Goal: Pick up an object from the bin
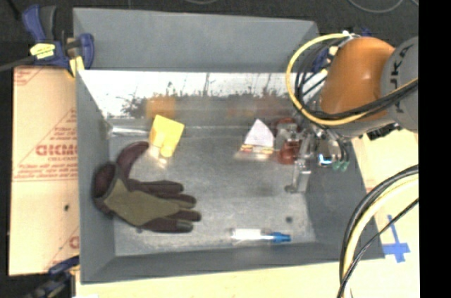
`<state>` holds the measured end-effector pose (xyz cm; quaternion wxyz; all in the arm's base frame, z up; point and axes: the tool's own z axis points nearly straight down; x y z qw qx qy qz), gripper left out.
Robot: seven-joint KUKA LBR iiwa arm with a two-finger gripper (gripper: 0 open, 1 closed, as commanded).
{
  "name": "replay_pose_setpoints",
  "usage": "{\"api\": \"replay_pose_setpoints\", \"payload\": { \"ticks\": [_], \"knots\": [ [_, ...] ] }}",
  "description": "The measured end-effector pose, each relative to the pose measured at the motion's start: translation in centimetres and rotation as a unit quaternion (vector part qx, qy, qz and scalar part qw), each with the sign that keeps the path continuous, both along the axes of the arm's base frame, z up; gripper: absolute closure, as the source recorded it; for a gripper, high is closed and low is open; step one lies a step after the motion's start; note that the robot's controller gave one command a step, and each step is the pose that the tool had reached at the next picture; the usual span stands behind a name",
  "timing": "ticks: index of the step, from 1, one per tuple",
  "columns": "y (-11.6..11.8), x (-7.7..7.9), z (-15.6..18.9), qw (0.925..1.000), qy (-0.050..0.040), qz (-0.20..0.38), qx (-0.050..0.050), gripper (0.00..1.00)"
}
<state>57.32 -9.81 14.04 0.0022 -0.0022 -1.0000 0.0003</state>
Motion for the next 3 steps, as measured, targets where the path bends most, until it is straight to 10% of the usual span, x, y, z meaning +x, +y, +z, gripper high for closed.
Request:
{"api": "replay_pose_setpoints", "payload": {
  "ticks": [1, 3],
  "knots": [
    [0.0, 0.2, 0.5, 1.0000, -0.0041, 0.001, -0.001, 0.00],
    [1.9, -8.6, -3.5, 0.9795, -0.0021, 0.201, 0.001, 0.00]
  ]
}}
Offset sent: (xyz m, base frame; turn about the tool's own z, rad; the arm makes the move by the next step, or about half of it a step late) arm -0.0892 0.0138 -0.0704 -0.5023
